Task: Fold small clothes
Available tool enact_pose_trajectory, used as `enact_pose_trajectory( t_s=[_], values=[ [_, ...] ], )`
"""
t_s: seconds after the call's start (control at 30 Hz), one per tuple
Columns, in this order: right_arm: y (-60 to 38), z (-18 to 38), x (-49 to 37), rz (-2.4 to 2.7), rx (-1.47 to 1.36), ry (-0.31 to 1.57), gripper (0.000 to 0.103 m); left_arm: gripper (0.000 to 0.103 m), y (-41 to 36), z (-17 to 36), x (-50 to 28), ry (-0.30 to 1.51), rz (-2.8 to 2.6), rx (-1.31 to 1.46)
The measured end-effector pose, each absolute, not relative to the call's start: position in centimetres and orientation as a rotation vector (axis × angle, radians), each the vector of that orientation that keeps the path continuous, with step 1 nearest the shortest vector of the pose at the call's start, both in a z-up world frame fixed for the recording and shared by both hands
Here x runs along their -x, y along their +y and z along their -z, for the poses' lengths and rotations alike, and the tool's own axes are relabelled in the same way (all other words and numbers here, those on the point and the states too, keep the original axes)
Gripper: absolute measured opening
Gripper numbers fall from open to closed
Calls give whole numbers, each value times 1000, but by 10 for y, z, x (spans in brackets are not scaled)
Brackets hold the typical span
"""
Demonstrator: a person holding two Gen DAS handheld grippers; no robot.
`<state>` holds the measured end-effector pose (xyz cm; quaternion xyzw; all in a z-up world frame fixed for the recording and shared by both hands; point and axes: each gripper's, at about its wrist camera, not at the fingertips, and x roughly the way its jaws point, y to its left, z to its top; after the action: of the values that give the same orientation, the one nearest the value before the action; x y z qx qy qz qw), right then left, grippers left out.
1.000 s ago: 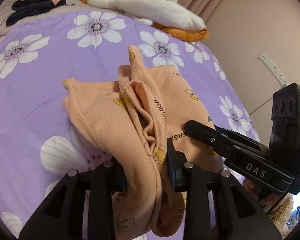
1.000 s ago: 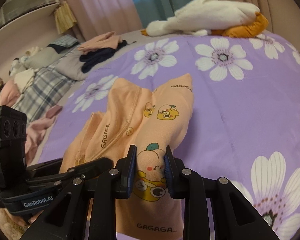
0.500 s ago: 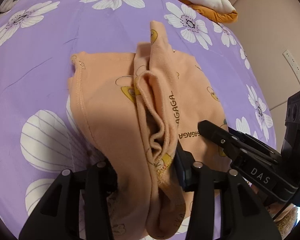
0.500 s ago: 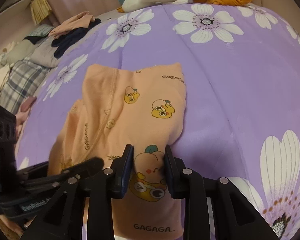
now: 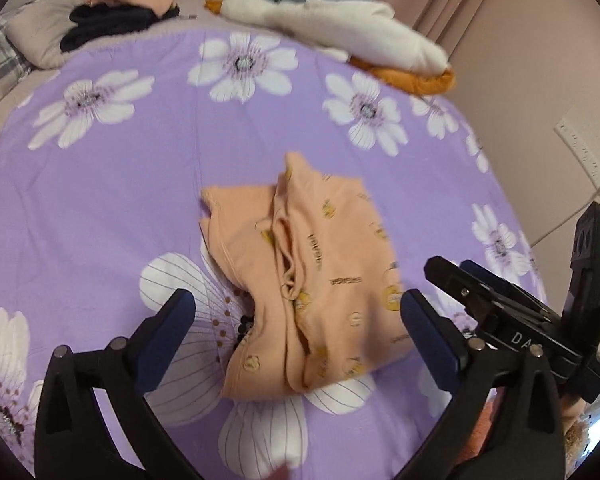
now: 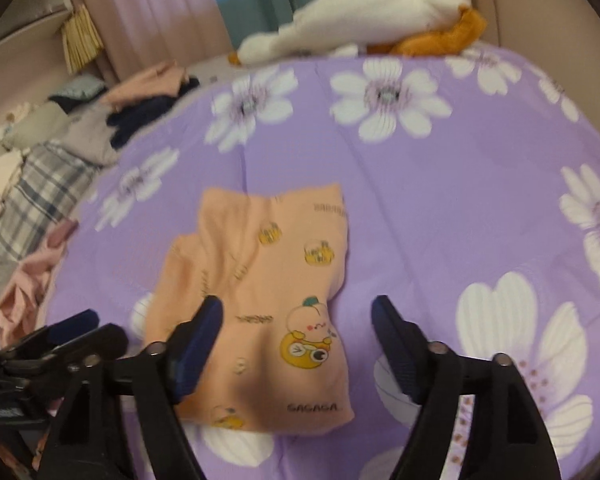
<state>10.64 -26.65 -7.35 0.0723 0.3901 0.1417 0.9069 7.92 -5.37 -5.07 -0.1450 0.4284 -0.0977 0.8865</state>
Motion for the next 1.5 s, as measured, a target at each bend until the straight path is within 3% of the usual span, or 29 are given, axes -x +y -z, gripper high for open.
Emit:
enact_pose_trajectory(
  t_s=[0.37,1.5],
  values=[
    [-268,46,-61,-246,-112,721,83,102,-51,19,-30,824,170,270],
    [-256,44,-31,-215,-73,705,83,102,-58,15,4,843,133,187]
  ],
)
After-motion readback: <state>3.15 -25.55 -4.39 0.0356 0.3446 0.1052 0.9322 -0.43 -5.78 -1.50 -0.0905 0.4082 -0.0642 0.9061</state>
